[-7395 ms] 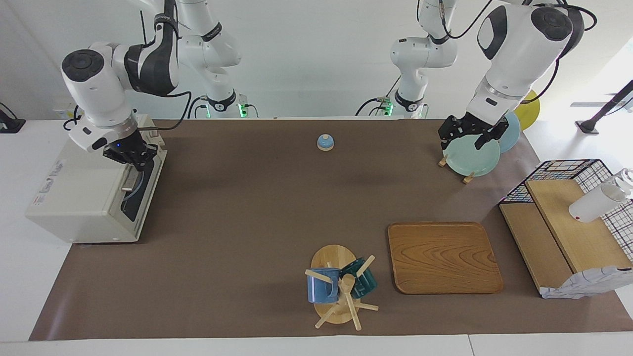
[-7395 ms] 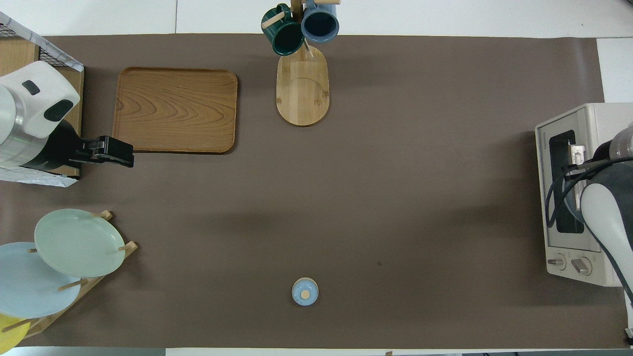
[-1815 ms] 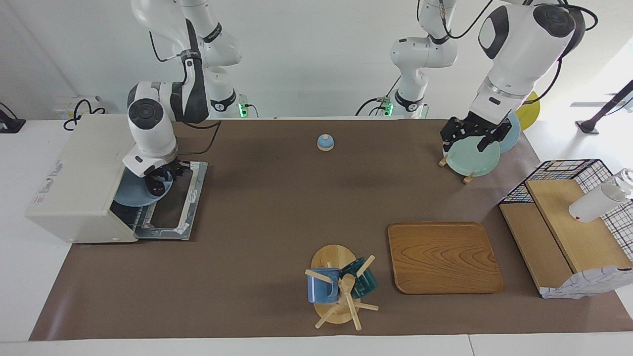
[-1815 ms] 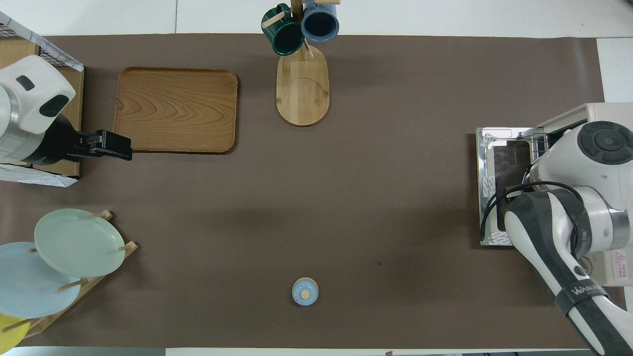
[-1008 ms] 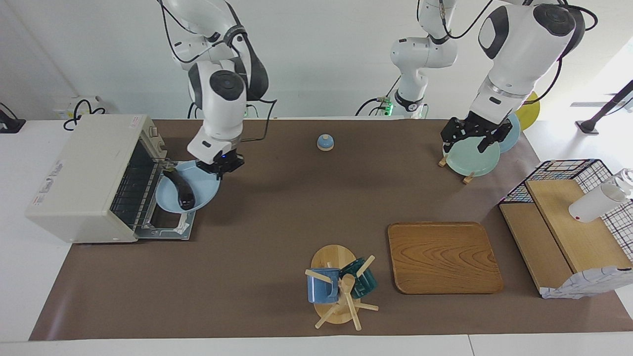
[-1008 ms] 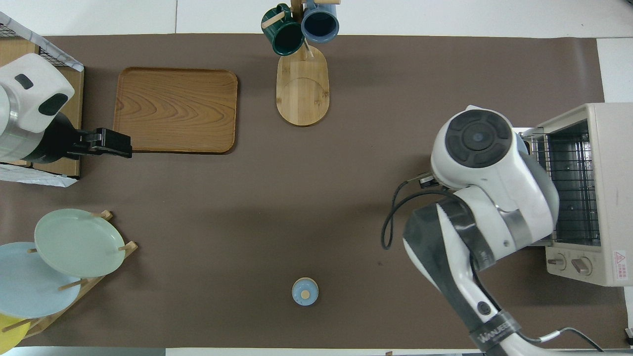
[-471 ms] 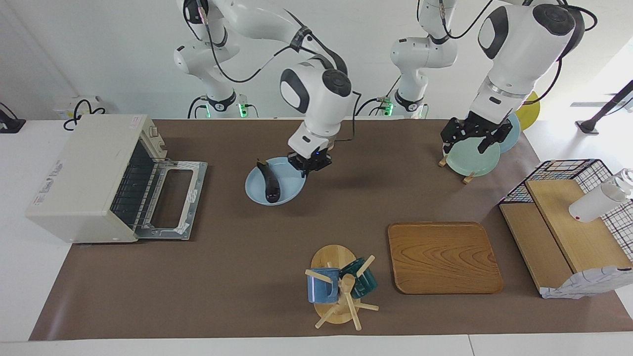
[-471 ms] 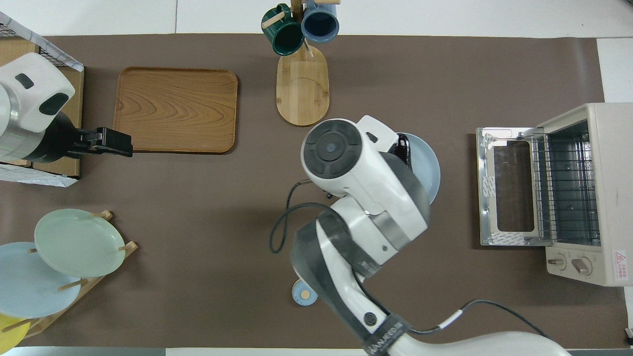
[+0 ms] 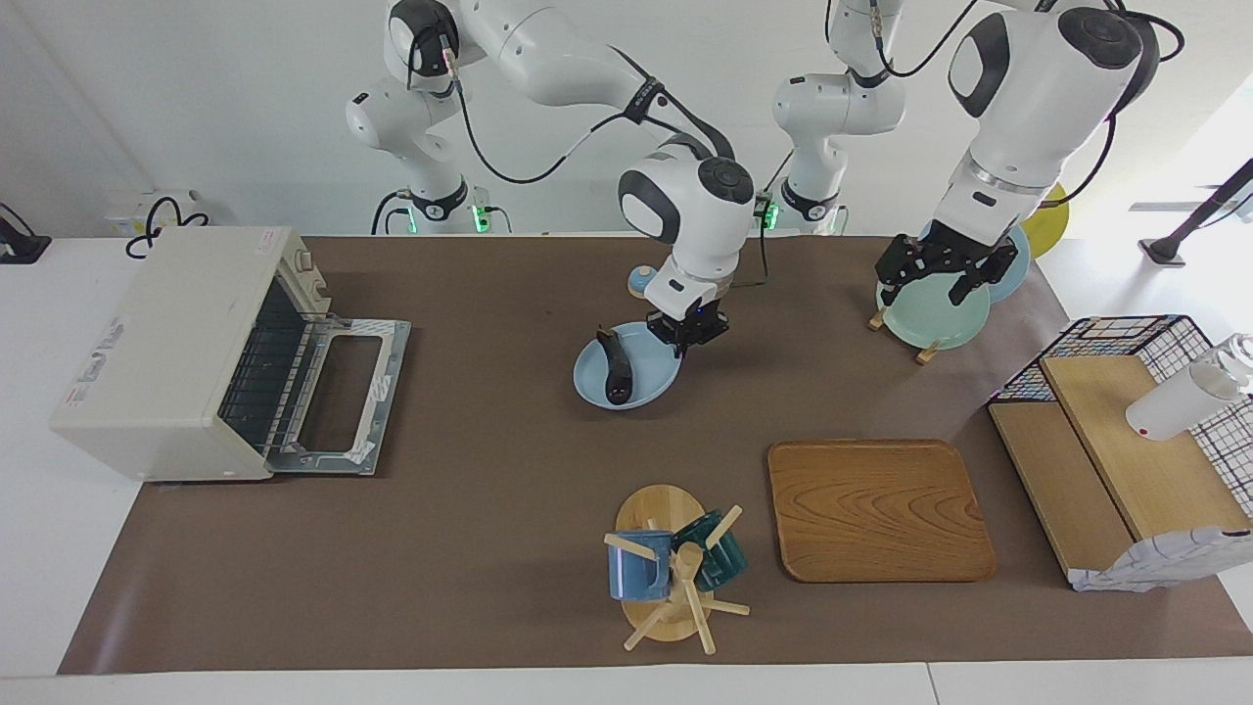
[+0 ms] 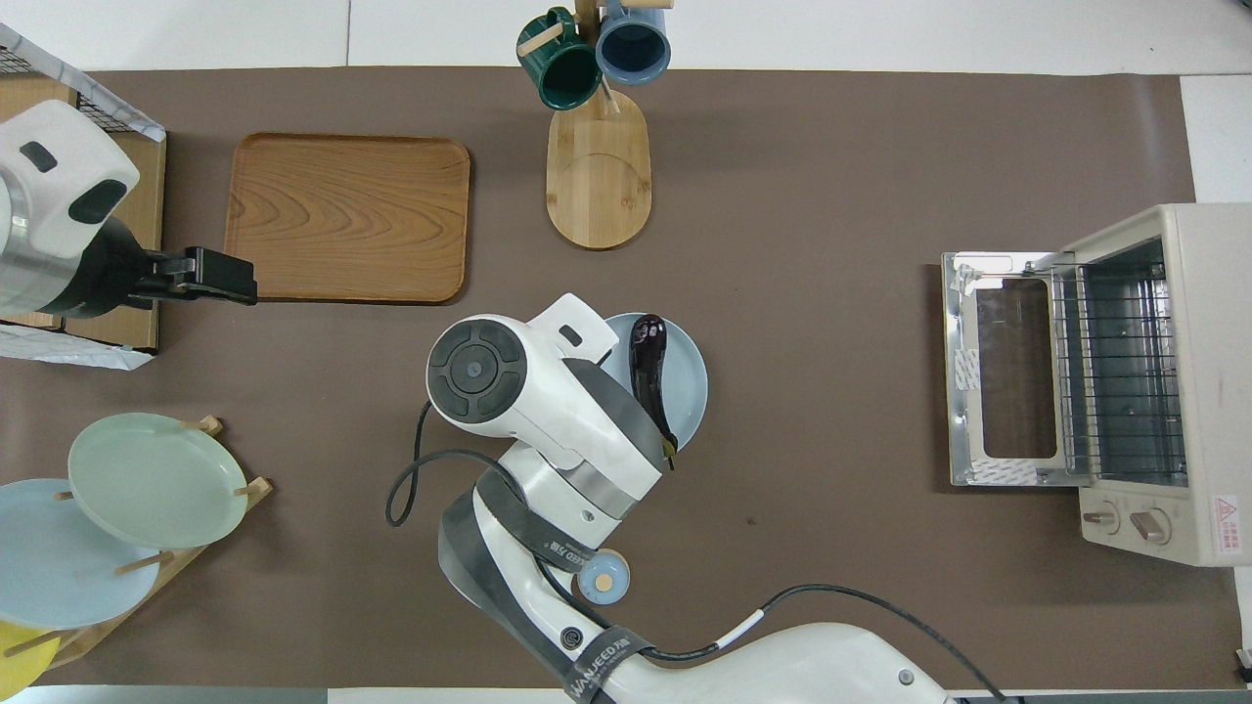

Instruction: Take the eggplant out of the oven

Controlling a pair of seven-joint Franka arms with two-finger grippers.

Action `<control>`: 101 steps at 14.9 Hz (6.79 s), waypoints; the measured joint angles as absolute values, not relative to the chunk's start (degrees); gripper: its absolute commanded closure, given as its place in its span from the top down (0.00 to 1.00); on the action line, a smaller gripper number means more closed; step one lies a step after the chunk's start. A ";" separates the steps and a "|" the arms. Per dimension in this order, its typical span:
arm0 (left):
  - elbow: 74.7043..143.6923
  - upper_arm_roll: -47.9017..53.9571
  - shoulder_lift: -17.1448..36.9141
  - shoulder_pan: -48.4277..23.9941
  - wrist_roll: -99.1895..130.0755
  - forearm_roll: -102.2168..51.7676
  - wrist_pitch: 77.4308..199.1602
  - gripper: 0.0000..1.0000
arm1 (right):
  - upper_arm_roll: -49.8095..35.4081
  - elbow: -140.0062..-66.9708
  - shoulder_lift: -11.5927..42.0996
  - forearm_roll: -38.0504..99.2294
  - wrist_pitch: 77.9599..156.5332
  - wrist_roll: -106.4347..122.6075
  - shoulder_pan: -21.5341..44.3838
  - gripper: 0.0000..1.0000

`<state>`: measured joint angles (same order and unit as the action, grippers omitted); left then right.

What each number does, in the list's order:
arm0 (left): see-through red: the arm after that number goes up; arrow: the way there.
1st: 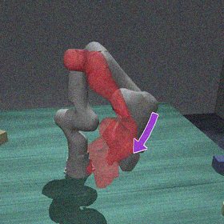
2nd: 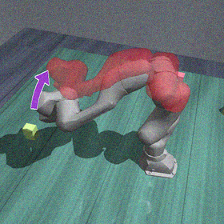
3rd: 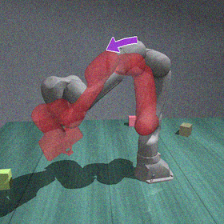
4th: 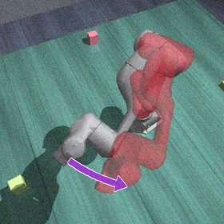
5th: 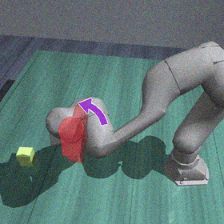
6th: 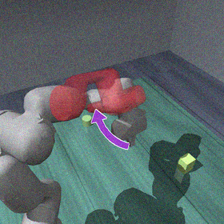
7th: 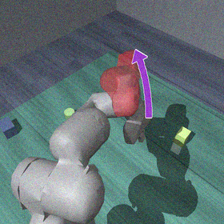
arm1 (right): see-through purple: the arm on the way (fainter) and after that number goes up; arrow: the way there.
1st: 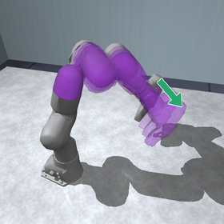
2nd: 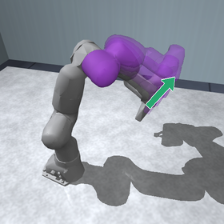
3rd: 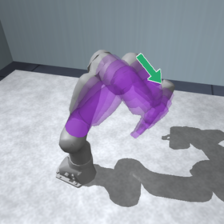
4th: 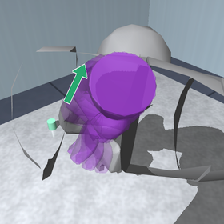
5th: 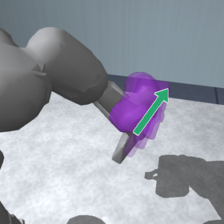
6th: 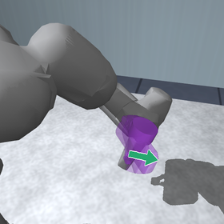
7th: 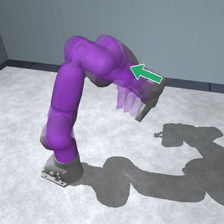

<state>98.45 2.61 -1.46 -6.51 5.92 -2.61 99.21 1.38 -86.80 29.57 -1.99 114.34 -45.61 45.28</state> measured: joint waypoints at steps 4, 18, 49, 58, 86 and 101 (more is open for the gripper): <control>98.46 2.61 -1.46 -6.32 5.92 -2.61 99.40 1.00 | 1.38 -91.44 29.52 1.29 119.29 -46.45 45.11 0.52; 99.84 3.68 -1.22 -8.52 11.17 -2.83 102.59 1.00 | 2.17 -91.86 21.99 -9.38 96.91 -35.20 33.14 0.00; 120.97 4.20 15.10 -41.17 59.50 -4.28 145.01 0.66 | 0.13 -119.80 9.79 -26.67 114.38 -8.41 10.84 0.00; 119.74 4.15 15.16 -41.21 60.60 -4.28 143.52 0.00 | 0.73 -116.40 -0.19 -26.53 106.34 6.05 2.35 0.00; 82.36 3.27 36.53 -7.20 6.66 -4.33 123.17 0.00 | 0.87 -97.53 -0.47 -3.67 89.76 8.08 1.01 1.00; 84.42 1.71 21.53 -6.27 5.86 -4.30 111.33 1.00 | 2.35 -99.32 -4.11 -3.69 90.79 4.61 1.15 1.00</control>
<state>84.42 1.71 21.53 -6.27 5.86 -4.30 111.33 2.35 -99.32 -4.11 -3.69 90.79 4.61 1.15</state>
